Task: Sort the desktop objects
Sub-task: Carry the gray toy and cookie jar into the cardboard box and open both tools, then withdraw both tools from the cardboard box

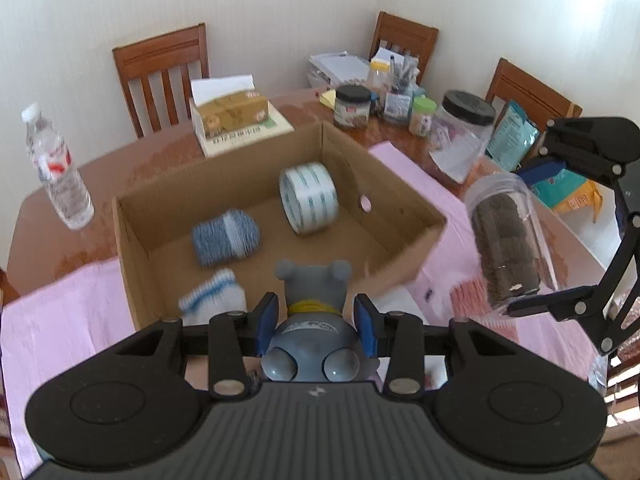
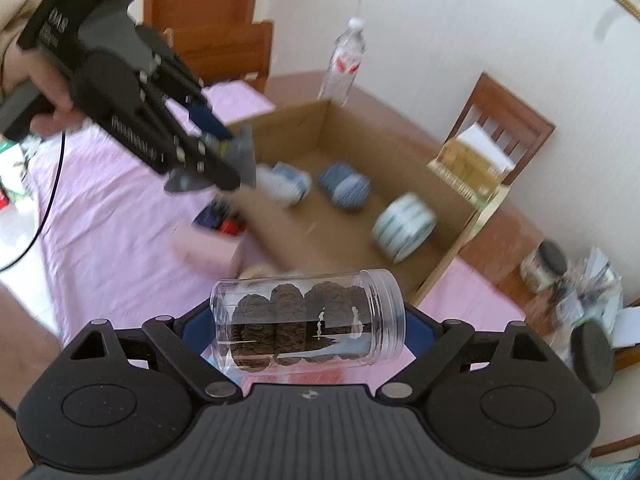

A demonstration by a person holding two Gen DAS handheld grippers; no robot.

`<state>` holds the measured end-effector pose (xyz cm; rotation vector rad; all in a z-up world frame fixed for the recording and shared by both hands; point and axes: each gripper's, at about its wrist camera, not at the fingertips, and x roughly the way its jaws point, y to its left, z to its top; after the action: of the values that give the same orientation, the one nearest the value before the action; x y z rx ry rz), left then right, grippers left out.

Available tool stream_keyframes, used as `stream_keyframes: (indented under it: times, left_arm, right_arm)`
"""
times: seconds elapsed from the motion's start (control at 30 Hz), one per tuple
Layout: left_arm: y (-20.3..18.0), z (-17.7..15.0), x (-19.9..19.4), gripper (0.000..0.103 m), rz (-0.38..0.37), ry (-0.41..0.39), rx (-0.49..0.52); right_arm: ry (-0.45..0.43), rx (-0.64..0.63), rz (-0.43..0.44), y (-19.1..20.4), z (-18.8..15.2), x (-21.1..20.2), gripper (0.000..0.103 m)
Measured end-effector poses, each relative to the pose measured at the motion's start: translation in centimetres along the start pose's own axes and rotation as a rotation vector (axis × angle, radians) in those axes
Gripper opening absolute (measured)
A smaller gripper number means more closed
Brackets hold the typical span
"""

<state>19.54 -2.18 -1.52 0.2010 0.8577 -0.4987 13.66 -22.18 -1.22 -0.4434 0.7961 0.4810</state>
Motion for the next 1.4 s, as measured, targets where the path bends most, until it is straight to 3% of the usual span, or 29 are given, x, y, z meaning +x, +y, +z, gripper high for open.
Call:
stream_keyframes:
  times: [0.23,0.5,0.57,0.6,0.63,0.67,0.73,0.87,1.1,1.4]
  left_arm:
    - [1.7,2.8,2.8,0.041,0.033,-0.007,0.015]
    - [3.4,3.7,4.9,0.043,0.051,-0.003,-0.011]
    - [3.7,3.9,5.0,0.074,0.034,-0.002,-0.016]
    - [3.8,3.9,5.0,0.098,0.035,-0.006,-0.024]
    - [3.9,3.7,4.6,0.1,0.048,-0.048,-0.033]
    - [3.9,3.5,4.3,0.1,0.05,-0.082,-0.033]
    - [4.1,3.6,4.3,0.101,0.047,-0.07,-0.03]
    - [4.1,3.5,4.5,0.101,0.081,-0.031,-0.028]
    - [4.1,3.0,3.8,0.101,0.055,-0.012,-0.041]
    - [2.3,2.7,2.1,0.101,0.07,-0.028,-0.011]
  right_arm:
    - [-0.012,-0.002,-0.028,-2.3,4.2,2.7,0.095]
    - [0.039,-0.008,-0.045,-3.2,5.5,6.1,0.095]
    - [0.041,0.011,-0.045,-3.5,5.6,6.7,0.095]
    - [0.043,0.019,-0.043,-3.5,5.7,6.9,0.095]
    - [0.045,0.026,-0.049,-3.5,5.7,7.1,0.101]
    - [0.039,0.027,-0.069,-3.4,5.7,7.2,0.103]
    - [0.028,0.012,-0.091,-3.2,5.6,7.3,0.103]
    - [0.052,0.048,-0.05,-3.2,5.1,7.6,0.103]
    - [0.027,0.116,0.004,-3.2,4.1,6.2,0.103]
    - [0.007,0.129,-0.009,-2.2,2.5,4.1,0.103]
